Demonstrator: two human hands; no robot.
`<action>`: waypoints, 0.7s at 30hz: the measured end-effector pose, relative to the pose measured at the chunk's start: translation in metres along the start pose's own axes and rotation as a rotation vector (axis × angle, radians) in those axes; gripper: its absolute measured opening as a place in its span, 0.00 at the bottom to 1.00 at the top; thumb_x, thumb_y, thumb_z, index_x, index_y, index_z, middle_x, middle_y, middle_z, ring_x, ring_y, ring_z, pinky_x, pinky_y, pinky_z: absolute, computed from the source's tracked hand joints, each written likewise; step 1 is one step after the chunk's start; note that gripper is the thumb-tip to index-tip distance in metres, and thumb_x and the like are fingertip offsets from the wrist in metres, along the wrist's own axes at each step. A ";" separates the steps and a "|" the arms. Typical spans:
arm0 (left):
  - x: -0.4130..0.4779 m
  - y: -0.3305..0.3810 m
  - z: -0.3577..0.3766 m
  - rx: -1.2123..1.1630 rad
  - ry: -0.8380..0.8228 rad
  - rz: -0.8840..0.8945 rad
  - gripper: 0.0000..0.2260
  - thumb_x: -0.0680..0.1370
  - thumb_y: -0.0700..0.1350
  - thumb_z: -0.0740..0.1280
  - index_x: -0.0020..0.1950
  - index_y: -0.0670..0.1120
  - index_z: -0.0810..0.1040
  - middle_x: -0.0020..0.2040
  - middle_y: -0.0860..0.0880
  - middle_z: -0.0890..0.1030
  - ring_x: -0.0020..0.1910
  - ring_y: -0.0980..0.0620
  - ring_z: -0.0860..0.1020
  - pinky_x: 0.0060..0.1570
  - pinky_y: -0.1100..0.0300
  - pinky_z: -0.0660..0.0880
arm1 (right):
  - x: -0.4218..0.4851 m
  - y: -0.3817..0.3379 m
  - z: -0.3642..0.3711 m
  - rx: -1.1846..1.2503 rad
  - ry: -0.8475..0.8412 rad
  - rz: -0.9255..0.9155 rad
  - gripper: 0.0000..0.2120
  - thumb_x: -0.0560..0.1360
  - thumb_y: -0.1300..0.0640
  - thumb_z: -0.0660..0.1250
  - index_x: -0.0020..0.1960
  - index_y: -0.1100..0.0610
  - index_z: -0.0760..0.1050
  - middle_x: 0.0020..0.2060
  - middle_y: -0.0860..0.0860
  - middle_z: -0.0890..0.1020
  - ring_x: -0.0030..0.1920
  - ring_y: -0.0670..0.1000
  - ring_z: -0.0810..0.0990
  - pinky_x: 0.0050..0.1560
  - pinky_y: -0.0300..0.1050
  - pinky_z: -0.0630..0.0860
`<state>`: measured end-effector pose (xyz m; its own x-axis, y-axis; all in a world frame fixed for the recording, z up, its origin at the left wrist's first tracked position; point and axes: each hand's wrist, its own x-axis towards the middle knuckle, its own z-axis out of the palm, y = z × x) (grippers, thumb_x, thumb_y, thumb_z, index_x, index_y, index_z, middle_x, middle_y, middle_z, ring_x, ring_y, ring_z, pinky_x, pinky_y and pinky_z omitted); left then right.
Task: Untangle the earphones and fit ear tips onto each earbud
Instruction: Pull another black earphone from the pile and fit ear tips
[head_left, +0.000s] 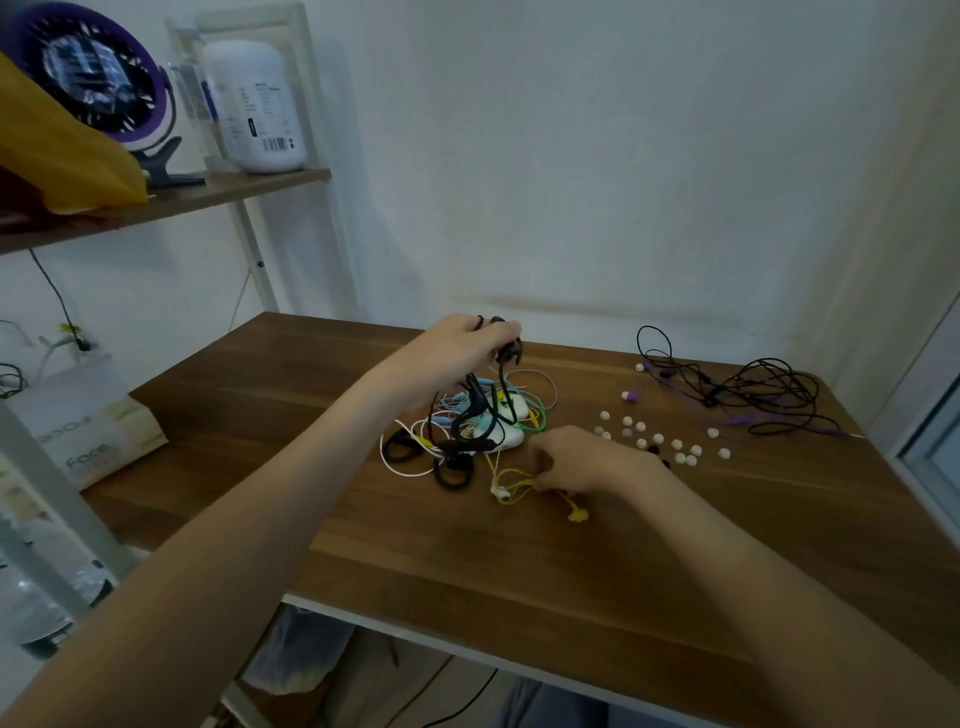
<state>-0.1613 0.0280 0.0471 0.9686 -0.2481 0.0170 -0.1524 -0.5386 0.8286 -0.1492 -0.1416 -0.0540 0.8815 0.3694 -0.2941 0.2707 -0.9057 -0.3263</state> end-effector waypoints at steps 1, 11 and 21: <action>0.000 0.000 0.001 0.002 0.004 0.005 0.19 0.81 0.55 0.59 0.51 0.40 0.77 0.34 0.50 0.67 0.33 0.53 0.67 0.34 0.58 0.63 | 0.004 -0.005 0.003 0.029 0.025 -0.008 0.11 0.77 0.57 0.67 0.58 0.59 0.74 0.54 0.54 0.77 0.47 0.53 0.79 0.50 0.48 0.79; 0.007 0.004 0.027 -0.210 -0.026 0.055 0.17 0.81 0.57 0.59 0.45 0.45 0.77 0.36 0.45 0.69 0.31 0.49 0.64 0.26 0.62 0.58 | 0.003 -0.010 0.009 0.371 0.256 -0.190 0.14 0.77 0.64 0.62 0.42 0.46 0.73 0.40 0.47 0.78 0.40 0.46 0.77 0.44 0.42 0.76; 0.026 -0.002 0.095 -0.319 -0.268 -0.084 0.16 0.81 0.55 0.60 0.42 0.45 0.73 0.27 0.52 0.68 0.25 0.54 0.63 0.28 0.61 0.59 | -0.067 0.080 -0.007 1.303 -0.062 -0.129 0.25 0.79 0.43 0.56 0.67 0.60 0.70 0.53 0.58 0.81 0.51 0.58 0.81 0.50 0.49 0.78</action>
<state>-0.1550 -0.0543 -0.0073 0.8832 -0.4372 -0.1696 0.0344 -0.3002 0.9532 -0.1838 -0.2404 -0.0545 0.8491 0.4780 -0.2248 -0.2499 -0.0113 -0.9682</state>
